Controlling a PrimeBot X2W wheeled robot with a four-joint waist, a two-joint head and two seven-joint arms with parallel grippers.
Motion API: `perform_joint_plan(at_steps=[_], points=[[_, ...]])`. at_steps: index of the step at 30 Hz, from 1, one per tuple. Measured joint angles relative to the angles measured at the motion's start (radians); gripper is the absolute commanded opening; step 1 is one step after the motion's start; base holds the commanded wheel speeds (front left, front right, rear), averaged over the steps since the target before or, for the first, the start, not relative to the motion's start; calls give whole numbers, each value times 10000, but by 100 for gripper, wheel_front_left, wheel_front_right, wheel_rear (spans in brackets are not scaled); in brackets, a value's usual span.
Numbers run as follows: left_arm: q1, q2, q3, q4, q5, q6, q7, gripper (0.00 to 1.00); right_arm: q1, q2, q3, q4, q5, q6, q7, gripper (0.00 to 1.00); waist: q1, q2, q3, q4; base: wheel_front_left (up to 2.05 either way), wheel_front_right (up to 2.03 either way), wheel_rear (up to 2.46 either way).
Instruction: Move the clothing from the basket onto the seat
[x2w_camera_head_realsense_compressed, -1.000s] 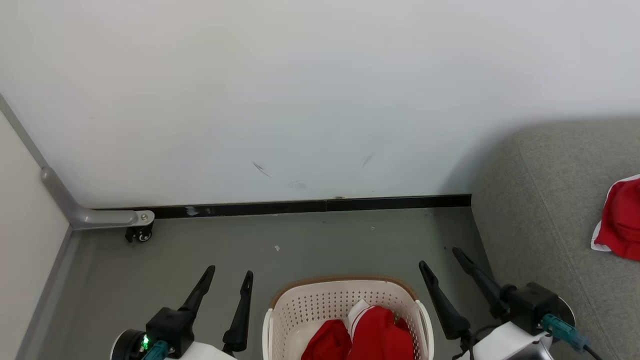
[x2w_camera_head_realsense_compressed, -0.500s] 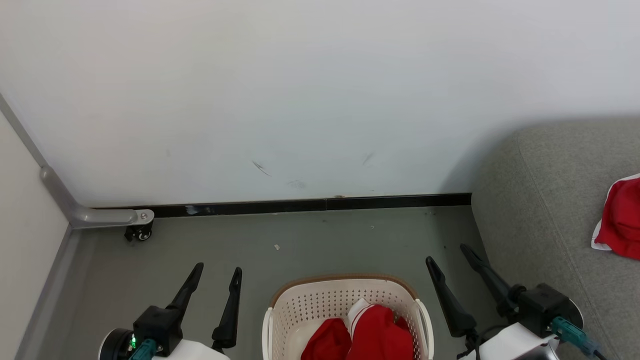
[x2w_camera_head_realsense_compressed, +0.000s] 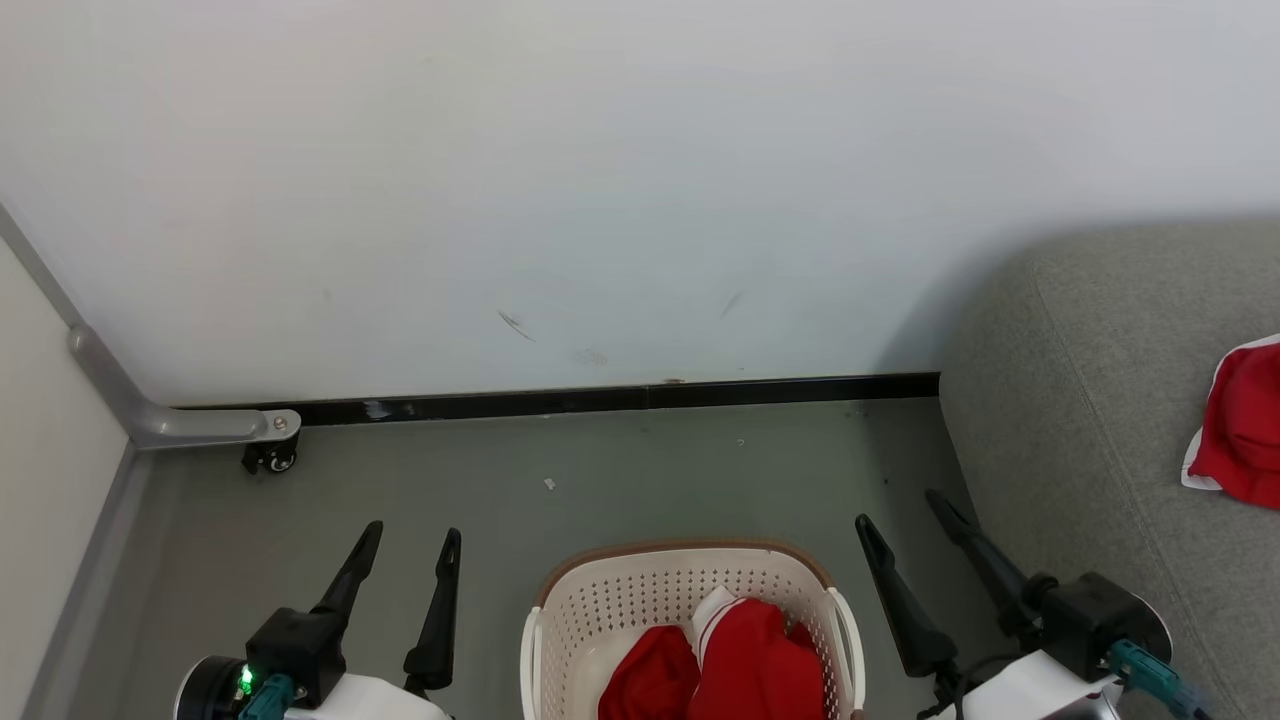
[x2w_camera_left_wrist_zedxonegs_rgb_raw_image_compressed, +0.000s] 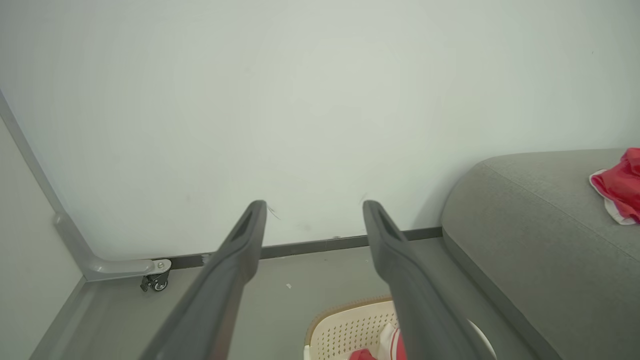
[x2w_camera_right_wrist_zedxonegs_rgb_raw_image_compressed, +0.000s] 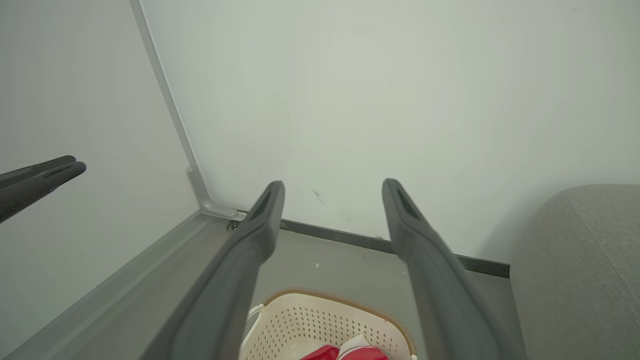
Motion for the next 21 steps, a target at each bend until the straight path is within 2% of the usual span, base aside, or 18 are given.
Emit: perform_joint_plan(at_steps=[21], points=[[-260,186,-48,107,19,35,186,100,2,61,-259,-351,-27,0,2,100,0,0,464,-77,0,0,0]])
